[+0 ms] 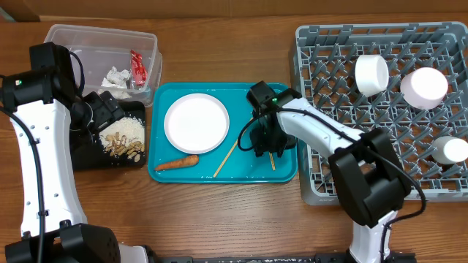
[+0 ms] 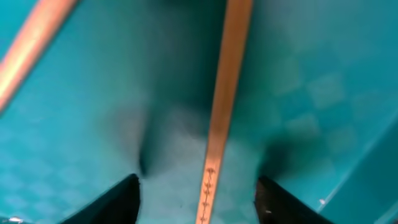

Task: Sort waste into correct bins and load items into the dishwasher
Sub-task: 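Reach the right gripper to a chopstick on the teal tray, then grasp the chopstick and drop it into the rack's left edge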

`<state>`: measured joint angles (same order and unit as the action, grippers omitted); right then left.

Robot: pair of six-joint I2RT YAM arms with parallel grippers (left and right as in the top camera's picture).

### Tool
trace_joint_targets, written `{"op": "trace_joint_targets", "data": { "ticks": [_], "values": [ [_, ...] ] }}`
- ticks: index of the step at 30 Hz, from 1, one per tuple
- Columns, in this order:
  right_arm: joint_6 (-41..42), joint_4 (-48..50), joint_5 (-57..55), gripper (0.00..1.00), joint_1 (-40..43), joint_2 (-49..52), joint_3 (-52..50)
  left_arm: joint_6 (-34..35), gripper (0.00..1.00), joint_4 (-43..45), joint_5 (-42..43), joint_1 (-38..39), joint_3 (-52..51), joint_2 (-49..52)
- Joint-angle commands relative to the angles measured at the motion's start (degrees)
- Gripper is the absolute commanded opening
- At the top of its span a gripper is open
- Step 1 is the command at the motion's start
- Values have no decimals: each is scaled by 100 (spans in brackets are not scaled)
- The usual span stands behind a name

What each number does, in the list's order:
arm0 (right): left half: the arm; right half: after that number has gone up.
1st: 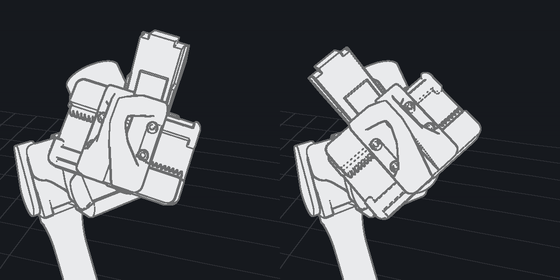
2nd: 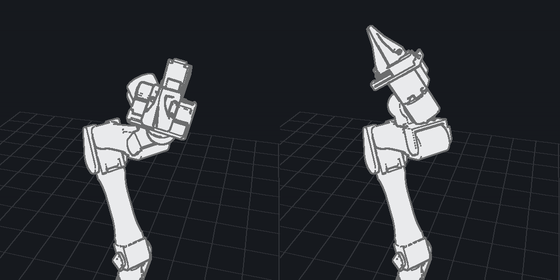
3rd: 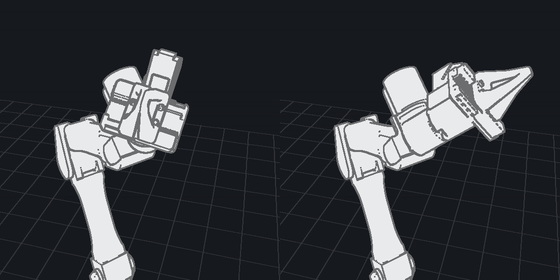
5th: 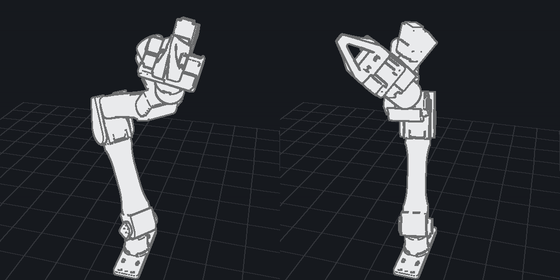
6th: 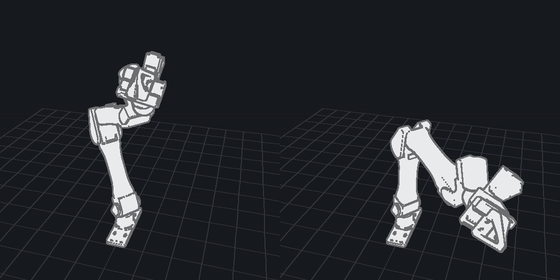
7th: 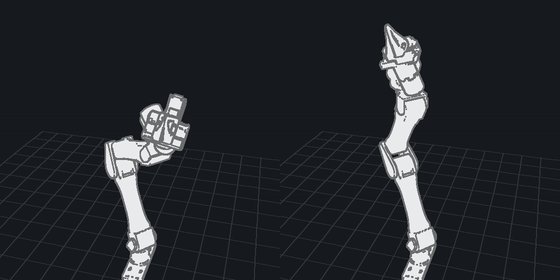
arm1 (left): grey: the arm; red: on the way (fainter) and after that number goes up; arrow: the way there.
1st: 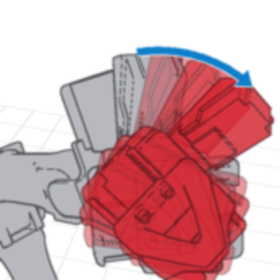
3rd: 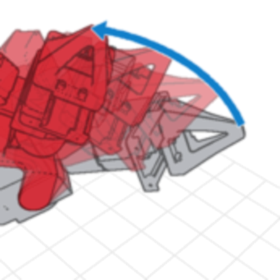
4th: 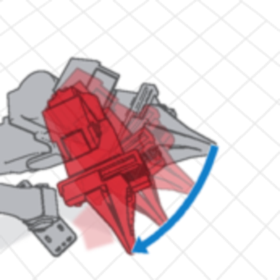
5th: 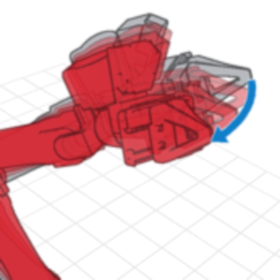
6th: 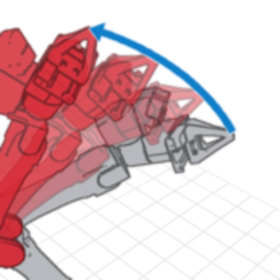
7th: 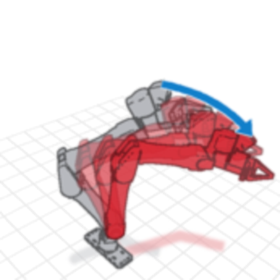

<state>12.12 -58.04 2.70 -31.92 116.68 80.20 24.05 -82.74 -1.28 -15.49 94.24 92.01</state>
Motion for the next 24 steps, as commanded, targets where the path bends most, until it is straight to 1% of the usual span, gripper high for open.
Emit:
{"op": "trace_joint_targets", "data": {
  "ticks": [1,2,5,6,13,16,19,24],
  "values": [
    [33,24,-4,51,-39,122,-46,-4,100,4,-13,13,52,-24],
    [33,22,-4,45,-37,146,-48,-4,100,4,-13,13,52,-24],
    [92,15,-4,29,-37,179,-48,-4,100,4,-13,13,52,-24],
    [153,20,-2,28,-37,181,-48,-4,100,4,-13,13,52,-24],
    [184,0,-2,4,-37,177,-48,-7,100,2,-13,13,52,-24],
    [446,-22,-7,4,-37,166,-46,-7,100,-4,-13,13,52,-24],
    [470,-46,-7,4,-35,70,-11,-7,100,-17,-13,13,52,-24],
    [463,-162,-107,4,105,-564,195,-7,100,-22,-13,13,52,-24]
  ]
}}
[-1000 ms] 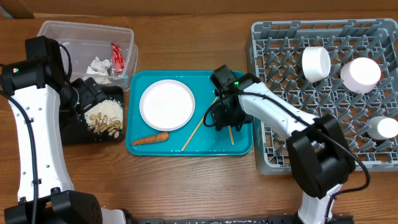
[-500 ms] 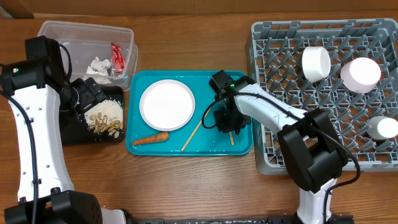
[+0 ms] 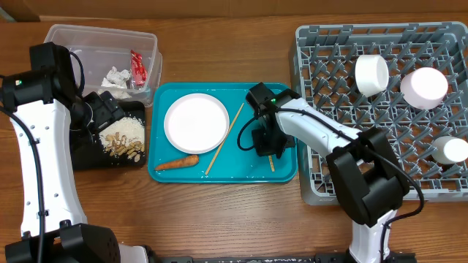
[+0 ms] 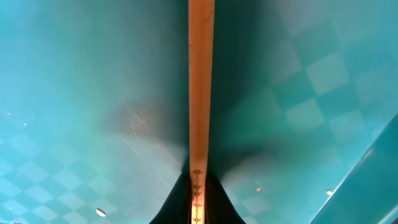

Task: Sort waste into correct bins and load items into the dishwasher
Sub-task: 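Grasp the chopstick and drop it into the rack's left edge, then reach the right gripper to the second chopstick on the tray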

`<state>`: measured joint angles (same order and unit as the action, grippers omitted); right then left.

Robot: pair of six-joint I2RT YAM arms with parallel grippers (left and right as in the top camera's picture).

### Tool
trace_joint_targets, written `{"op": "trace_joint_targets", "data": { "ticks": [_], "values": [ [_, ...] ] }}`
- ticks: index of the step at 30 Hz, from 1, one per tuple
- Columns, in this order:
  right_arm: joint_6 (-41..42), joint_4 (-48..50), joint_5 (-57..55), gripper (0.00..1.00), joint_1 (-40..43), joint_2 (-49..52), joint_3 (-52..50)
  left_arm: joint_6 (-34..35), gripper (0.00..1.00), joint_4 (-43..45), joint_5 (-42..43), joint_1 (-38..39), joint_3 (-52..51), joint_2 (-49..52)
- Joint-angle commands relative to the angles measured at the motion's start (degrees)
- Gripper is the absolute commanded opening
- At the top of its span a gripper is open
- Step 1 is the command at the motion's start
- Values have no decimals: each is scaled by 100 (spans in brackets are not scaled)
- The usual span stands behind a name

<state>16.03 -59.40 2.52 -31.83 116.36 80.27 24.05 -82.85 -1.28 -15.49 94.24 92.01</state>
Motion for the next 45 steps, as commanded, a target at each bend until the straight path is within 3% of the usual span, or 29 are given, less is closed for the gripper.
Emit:
{"op": "trace_joint_targets", "data": {
  "ticks": [1,10,17,26,33,38,45],
  "values": [
    [70,-57,-125,4,133,-686,232,-7,100,-11,-13,13,52,-24],
    [-72,-811,-1281,4,798,-2142,358,-4,100,-9,-13,13,52,-24],
    [-710,-1213,-1130,4,1196,-2190,13,-2,100,-4,33,13,52,-24],
    [-708,-815,-1147,4,1198,-2184,-876,-4,100,-17,90,13,52,-24],
    [-704,-780,-1147,18,1198,-2188,-691,-4,100,-28,90,13,52,-24],
    [-686,-1126,-1093,30,1191,-2229,151,-7,100,-26,87,13,52,-24],
    [-544,-592,920,41,896,-2227,1123,-4,100,22,92,13,52,-24]
  ]
}}
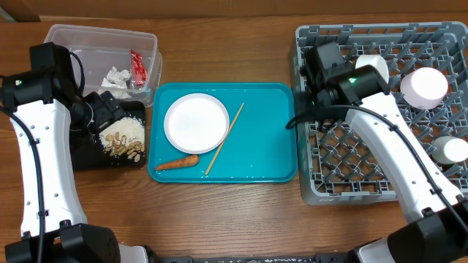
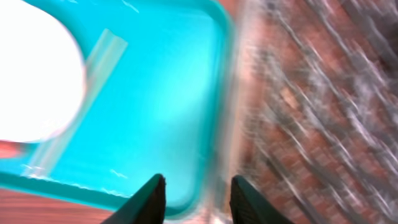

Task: Sort waste into correct bins and load items into the dishwasher
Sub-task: 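Reach the right gripper to the second chopstick on the tray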

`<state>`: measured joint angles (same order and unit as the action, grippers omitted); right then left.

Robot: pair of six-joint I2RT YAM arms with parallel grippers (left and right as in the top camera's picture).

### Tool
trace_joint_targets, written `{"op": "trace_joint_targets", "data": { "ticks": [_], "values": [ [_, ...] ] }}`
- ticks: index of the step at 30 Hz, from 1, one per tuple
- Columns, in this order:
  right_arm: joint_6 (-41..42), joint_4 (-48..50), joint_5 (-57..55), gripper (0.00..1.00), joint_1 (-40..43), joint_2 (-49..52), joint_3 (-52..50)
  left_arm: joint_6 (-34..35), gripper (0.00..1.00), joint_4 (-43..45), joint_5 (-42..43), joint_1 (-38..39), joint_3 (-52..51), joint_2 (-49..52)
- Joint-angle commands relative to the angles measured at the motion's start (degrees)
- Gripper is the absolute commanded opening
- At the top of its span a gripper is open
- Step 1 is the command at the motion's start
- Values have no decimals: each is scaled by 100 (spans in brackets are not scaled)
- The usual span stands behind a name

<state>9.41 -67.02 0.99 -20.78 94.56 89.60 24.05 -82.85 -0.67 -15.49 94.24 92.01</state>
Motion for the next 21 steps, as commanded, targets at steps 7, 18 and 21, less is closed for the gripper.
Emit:
{"op": "trace_joint_targets", "data": {
  "ticks": [7,18,21],
  "values": [
    [1169,643,1060,47,-1130,396,59,-4,100,31,31,13,52,-24],
    [2186,1040,632,47,-2463,1991,44,-4,100,26,31,13,52,-24],
    [2616,1340,258,47,-2673,2330,44,-4,100,24,31,13,52,-24]
  ]
}}
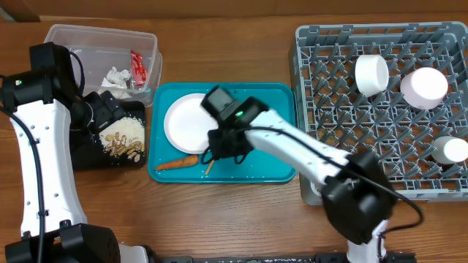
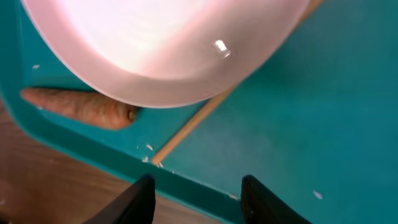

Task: Sort waste into correct bins and load items into the dishwasher
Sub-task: 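Reach the right gripper to the second chopstick on the tray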

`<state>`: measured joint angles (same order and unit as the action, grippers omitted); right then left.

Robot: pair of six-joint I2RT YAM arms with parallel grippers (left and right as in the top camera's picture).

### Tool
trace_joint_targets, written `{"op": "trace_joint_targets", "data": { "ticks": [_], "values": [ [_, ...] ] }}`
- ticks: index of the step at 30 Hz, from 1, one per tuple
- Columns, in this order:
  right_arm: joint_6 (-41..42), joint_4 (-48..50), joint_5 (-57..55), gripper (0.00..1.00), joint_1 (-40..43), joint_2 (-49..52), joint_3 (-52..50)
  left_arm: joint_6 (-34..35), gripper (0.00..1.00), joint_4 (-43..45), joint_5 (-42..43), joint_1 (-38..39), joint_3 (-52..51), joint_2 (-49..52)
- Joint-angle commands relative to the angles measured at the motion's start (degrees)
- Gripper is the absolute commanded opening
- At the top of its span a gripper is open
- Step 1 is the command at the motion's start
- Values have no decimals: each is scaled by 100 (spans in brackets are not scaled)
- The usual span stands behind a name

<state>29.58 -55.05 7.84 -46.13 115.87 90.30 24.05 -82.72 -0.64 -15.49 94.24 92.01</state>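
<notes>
My right gripper [image 1: 219, 146] hangs open over the front of the teal tray [image 1: 270, 146], with nothing between its fingers [image 2: 140, 199]. Just ahead of it a wooden chopstick [image 2: 193, 124] lies slanted, its upper part under the rim of the white plate [image 2: 161, 43]. A carrot [image 2: 78, 106] lies left of the chopstick along the tray's front edge. In the overhead view the arm covers most of the chopstick [image 1: 208, 167]. My left gripper [image 1: 106, 109] is over the black food tray [image 1: 88, 161]; its jaws are too dark to read.
The grey dish rack [image 1: 300, 44] stands right of the tray and holds three white cups [image 1: 371, 73]. A clear bin [image 1: 99, 31] with crumpled paper and a red wrapper sits at the back left. Food scraps [image 1: 123, 137] lie in the black tray.
My right gripper has moved from the rack's left edge to the front left of the teal tray, close above the chopstick beside the plate. It is still open. The left arm has not moved.
My right gripper stood open around a chopstick at the tray's right side, then was shut on it. Later it was over the rack's left edge, open, with that chopstick gone from the tray. Now it is back over the tray by the other chopstick.
</notes>
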Motion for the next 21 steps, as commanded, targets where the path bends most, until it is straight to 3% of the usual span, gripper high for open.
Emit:
{"op": "trace_joint_targets", "data": {
  "ticks": [1,17,19,21],
  "values": [
    [688,240,-531,47,-186,293,-26,-7,100,9,28,13,52,-24],
    [973,481,-1189,46,-267,973,-28,-26,100,17,26,13,52,-24],
    [1001,400,-1191,41,-267,1021,-28,-28,100,17,26,13,52,-24],
    [1189,245,-1235,29,-267,1029,-28,-26,100,17,26,13,52,-24]
  ]
}}
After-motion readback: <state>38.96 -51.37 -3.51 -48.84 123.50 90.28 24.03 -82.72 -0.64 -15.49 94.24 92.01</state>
